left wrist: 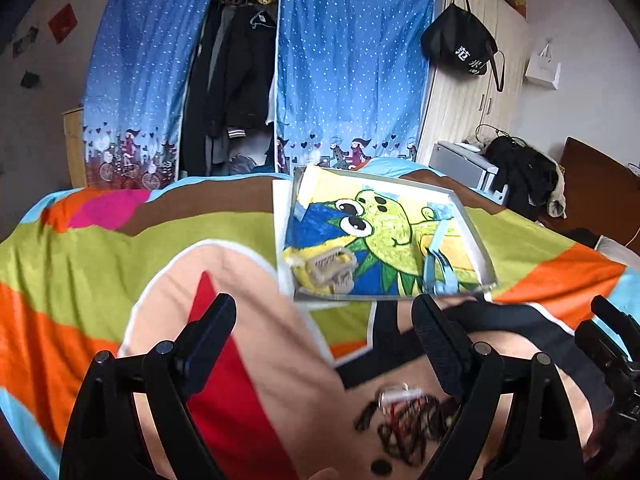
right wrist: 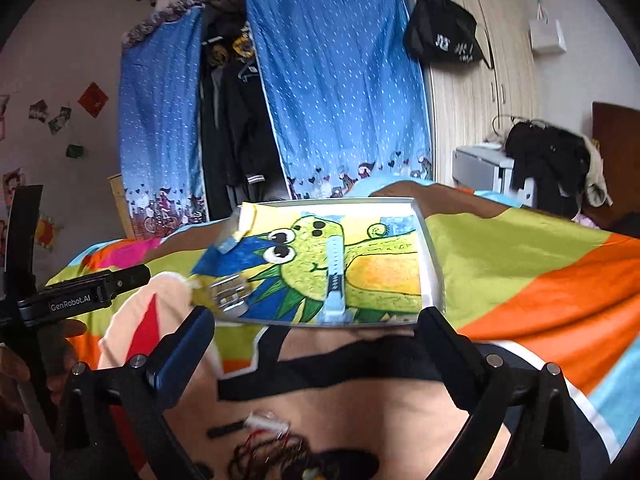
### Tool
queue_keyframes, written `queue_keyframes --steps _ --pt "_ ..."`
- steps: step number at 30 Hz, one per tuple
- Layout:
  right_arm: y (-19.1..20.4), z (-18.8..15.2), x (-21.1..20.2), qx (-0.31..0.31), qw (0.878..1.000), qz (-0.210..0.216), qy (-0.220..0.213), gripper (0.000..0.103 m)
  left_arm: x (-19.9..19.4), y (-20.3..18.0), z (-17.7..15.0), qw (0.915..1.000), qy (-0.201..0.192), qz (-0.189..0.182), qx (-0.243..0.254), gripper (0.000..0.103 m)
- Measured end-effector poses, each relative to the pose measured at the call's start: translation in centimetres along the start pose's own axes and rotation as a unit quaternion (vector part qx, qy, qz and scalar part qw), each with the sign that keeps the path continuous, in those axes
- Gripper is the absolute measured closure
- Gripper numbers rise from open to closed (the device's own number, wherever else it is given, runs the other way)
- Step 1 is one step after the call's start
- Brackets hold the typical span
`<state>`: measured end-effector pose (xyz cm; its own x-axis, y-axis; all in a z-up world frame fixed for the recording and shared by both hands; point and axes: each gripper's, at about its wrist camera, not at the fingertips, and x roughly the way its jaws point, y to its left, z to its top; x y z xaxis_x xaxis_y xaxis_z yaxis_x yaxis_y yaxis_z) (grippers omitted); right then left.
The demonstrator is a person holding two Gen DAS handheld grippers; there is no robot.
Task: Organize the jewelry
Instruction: 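Move both tools back toward the remaining jewelry pile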
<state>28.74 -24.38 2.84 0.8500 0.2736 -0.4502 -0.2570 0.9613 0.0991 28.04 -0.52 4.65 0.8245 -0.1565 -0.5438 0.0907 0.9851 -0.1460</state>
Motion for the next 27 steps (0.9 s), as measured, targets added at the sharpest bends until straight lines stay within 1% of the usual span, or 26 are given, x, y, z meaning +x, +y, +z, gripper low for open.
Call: queue_keyframes --steps 4,7,11,14,18,23,27 --pt "1.6 -1.5 -3.8 -0.009 1.000 -0.005 -0.006 0.000 -3.1 0.1 -2.2 1.0000 0.003 0.002 0.005 0.017" --pt "2.6 -2.9 -6.2 -0.013 1.000 -0.010 0.000 0.000 -4.9 -0.1 -4.4 0.9998 0.011 0.002 0.017 0.017" --pt "3.7 -5.0 -8.4 -0.017 0.999 -0.019 0.026 0.000 -5.7 -0.9 -7.6 0.9983 0.043 -0.004 0.040 0.017" --pt "4.0 -6.7 -9.0 -0.007 0.998 -0.026 0.060 0.000 -5.5 -1.4 -9.4 0.9959 0.072 -0.009 0.054 0.017" --pt "3.5 -8.8 -9.0 0.022 0.993 -0.034 0.112 0.000 -4.6 -2.2 -11.3 0.9910 0.114 -0.017 0.069 0.017" --pt "2.3 -10.0 -8.5 0.059 0.985 -0.040 0.156 0.000 -2.5 -2.4 -12.5 0.9811 0.173 -0.012 0.086 0.017" --pt "1.4 -10.7 -7.4 0.079 0.978 -0.043 0.189 0.000 -0.4 -1.9 -12.9 0.9719 0.220 -0.023 0.079 0.017"
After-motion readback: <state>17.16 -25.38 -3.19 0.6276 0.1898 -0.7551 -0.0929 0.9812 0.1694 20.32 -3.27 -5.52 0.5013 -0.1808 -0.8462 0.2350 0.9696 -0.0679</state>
